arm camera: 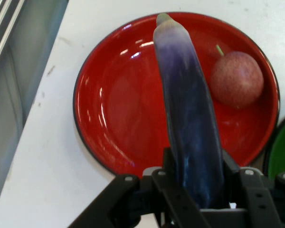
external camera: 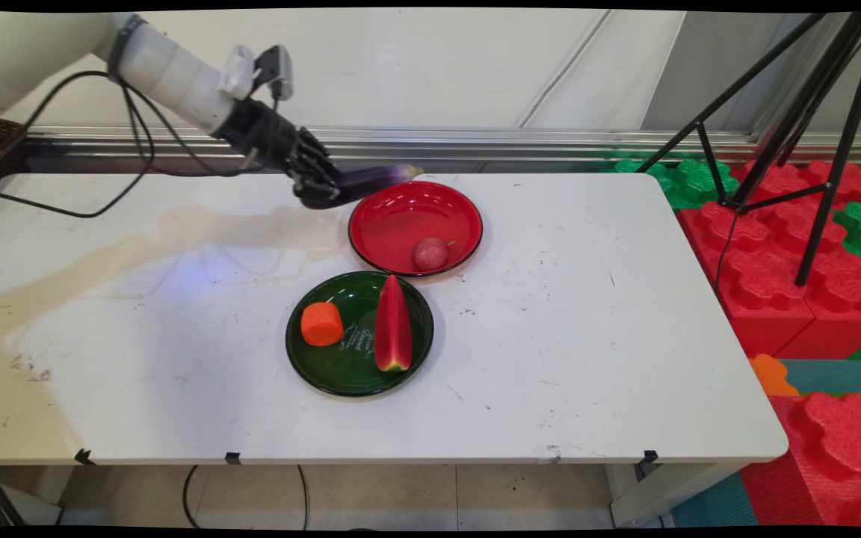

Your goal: Place the picked object on the table

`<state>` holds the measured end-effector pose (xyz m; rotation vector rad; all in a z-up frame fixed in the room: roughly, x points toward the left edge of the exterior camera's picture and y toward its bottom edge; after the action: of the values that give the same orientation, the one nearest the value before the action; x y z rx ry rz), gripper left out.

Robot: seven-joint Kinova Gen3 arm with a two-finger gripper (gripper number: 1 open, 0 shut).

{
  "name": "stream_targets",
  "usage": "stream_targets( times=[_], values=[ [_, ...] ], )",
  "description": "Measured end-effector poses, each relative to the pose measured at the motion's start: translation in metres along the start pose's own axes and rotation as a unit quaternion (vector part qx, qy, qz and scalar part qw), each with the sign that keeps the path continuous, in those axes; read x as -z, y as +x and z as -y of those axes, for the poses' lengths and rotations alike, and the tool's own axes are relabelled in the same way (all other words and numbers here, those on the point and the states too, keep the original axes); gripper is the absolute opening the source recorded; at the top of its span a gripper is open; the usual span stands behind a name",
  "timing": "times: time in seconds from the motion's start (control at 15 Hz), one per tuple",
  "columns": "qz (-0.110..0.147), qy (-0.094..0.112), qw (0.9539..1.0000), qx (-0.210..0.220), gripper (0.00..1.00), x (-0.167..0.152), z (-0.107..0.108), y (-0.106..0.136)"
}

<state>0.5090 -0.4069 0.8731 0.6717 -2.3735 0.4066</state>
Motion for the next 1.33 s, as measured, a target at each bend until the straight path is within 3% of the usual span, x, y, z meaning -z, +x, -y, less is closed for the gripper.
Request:
stream_targets(
  times=[0.4, 0.73, 1.33],
  values=[
    [0.03, 0.005, 0.9995, -0.01, 0.0, 0.043, -0.005, -0.024],
    [0.064, -0.006, 0.9974, -0.033, 0.0, 0.064, -0.007, -0.048],
    [0.118, -0.038, 0.9901, -0.065, 0.0, 0.063, -0.007, -0.094]
  ],
)
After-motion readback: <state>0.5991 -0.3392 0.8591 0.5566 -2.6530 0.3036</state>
